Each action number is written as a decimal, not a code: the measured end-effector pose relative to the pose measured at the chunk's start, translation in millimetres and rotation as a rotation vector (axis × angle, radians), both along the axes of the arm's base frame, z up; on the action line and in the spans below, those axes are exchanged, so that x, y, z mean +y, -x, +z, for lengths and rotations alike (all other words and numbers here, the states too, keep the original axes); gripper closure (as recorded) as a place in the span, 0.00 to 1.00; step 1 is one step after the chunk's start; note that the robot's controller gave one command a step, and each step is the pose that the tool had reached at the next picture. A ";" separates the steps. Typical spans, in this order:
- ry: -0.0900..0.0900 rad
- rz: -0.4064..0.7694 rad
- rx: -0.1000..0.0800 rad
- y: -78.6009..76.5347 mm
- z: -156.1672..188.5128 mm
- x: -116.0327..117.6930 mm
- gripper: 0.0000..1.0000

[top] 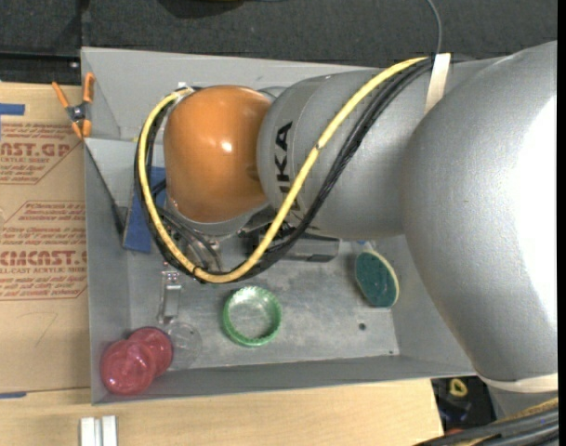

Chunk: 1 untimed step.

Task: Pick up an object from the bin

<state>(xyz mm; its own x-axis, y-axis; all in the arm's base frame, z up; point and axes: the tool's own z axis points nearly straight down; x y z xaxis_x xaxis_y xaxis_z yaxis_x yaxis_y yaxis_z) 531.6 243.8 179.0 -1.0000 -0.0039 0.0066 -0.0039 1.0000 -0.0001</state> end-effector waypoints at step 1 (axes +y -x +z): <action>-0.002 -0.004 -0.007 -2.2 4.9 -1.5 0.00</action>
Offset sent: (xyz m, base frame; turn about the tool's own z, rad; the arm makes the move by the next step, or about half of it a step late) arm -0.0493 0.0020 -0.1090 -0.2245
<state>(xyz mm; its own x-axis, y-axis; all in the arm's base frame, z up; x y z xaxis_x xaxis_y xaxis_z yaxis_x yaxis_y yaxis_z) 533.8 242.3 183.9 -1.0000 -0.0003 -0.0006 -0.0003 1.0000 0.0020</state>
